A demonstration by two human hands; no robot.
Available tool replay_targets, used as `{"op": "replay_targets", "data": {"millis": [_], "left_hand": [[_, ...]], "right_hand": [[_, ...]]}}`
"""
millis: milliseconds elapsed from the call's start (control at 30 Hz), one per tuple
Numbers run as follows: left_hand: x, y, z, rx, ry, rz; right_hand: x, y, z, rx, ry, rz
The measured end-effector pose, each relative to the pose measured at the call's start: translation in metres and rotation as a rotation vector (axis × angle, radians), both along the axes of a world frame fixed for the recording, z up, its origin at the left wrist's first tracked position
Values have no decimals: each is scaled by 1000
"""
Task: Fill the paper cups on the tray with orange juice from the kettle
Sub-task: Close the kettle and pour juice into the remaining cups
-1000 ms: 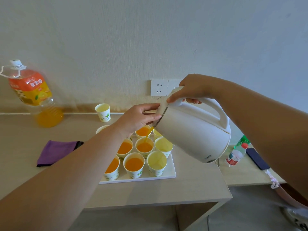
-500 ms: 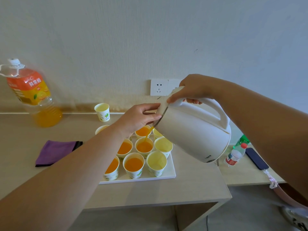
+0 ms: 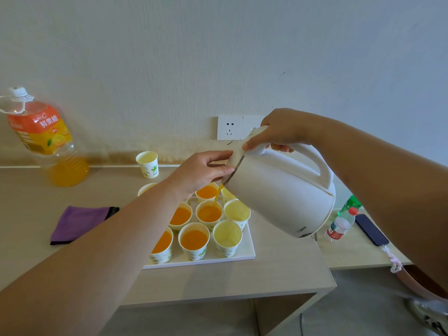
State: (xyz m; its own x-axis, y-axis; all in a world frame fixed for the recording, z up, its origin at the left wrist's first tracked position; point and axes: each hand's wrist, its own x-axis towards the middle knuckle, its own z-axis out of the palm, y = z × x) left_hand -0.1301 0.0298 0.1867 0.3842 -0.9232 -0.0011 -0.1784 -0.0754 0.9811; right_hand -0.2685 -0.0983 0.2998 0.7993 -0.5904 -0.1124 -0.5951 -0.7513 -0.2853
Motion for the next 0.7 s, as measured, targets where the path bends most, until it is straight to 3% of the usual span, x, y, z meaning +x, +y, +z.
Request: {"op": "replay_targets", "data": {"millis": [433,700], "left_hand": [[3,7,-3,7,-3,23],[7,12,4,-10,-112,69]], "right_hand": [[5,4,-4,11,-8,10],[2,-1,-8,59,-105,19]]}}
